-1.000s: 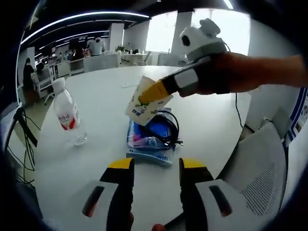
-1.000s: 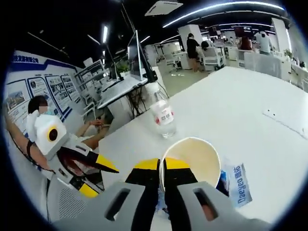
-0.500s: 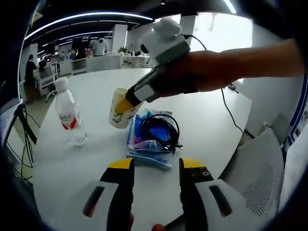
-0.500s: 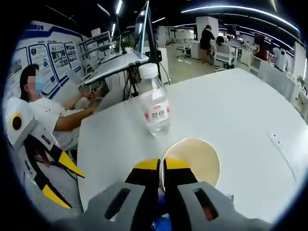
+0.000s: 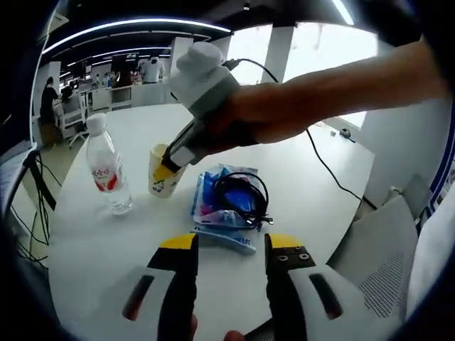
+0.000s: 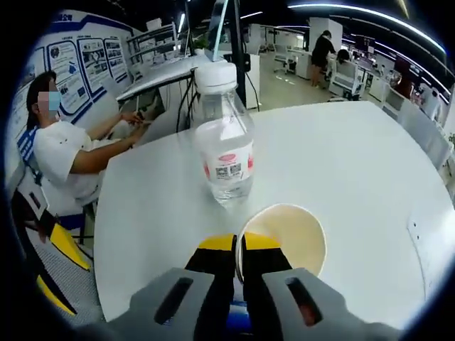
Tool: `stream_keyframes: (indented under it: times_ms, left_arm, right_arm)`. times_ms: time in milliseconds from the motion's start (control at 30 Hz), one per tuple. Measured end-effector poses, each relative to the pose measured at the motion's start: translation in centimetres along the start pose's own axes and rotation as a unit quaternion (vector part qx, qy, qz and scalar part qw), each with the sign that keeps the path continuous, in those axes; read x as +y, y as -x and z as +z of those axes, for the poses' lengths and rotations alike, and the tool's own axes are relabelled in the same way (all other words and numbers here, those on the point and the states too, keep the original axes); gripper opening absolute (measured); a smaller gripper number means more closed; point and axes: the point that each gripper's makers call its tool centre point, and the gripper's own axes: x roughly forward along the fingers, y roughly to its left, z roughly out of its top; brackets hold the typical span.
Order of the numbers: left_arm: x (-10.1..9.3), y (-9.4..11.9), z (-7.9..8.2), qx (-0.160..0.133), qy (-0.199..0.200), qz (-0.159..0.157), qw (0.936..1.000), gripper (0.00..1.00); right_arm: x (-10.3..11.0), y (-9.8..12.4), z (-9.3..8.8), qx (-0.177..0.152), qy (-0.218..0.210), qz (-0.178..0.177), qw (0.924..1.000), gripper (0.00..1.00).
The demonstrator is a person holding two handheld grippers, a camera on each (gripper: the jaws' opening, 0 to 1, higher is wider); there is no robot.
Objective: Arrange the tabletop items into an orderly group along one side of the table until the central work area is clear of visible clutter.
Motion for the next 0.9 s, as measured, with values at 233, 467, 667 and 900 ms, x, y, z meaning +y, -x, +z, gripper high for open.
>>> stream_keyframes:
  times_ms: [233, 467, 667, 900]
  left_arm:
    - [0.3, 0.0, -0.1, 0.002, 0.0, 0.0, 1.0, 0.36]
    - [0.6, -0.1, -0.3, 0.001, 0.006, 0.001, 1.0, 0.36]
    - [0.7, 0.0, -0.5, -0.002, 0.011, 0.001, 0.9999, 0.36]
    - [0.8, 0.1, -0.5, -0.006, 0.011, 0.001, 0.9999, 0.36]
  right_arm:
    - [0.3, -1.2, 0.5, 0.01, 0.023, 0.003, 0.9997, 0.0]
    - [1.0, -2.2, 0.6, 0.018, 0.044, 0.015, 0.9988, 0.01]
    - [1.8, -2.8, 0.7, 0.027, 0.062, 0.021, 0.9975, 0.03]
    - [2.2, -3.0, 0.9, 0.031, 0.07, 0.022, 0.9968, 0.06]
